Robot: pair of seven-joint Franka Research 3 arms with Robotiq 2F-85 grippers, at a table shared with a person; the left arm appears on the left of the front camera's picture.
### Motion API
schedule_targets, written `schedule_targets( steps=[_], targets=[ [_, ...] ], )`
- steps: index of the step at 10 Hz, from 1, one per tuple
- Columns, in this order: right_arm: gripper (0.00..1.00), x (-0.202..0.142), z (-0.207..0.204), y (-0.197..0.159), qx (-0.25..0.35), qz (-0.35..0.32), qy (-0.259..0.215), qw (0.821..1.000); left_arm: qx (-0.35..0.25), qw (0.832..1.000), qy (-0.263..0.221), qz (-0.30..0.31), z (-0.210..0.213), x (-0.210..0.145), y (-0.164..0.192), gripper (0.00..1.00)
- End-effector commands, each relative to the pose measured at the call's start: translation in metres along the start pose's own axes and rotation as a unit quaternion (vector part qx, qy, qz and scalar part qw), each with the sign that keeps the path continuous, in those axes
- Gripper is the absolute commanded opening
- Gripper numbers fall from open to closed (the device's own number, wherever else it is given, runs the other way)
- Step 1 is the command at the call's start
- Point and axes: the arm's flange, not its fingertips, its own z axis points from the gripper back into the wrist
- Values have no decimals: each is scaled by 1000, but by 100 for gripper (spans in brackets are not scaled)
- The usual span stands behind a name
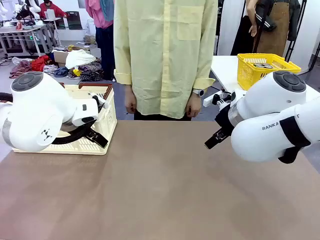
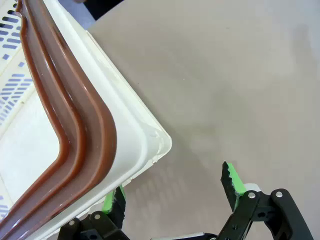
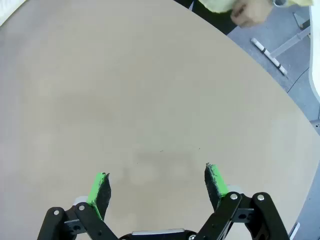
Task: Place the drinks into the Shopping basket.
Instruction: Pick up one drink and place it into the Shopping basket.
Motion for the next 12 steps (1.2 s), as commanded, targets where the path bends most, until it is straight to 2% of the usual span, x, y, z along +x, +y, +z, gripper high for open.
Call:
schedule_targets(
  steps=[1,12],
  targets=[
    [100,0,0,0,0,0,0,1000,0,1000,2,0,-1,-1,0,100],
    [100,0,0,0,0,0,0,1000,0,1000,2,0,-1,-1,0,100]
  ],
)
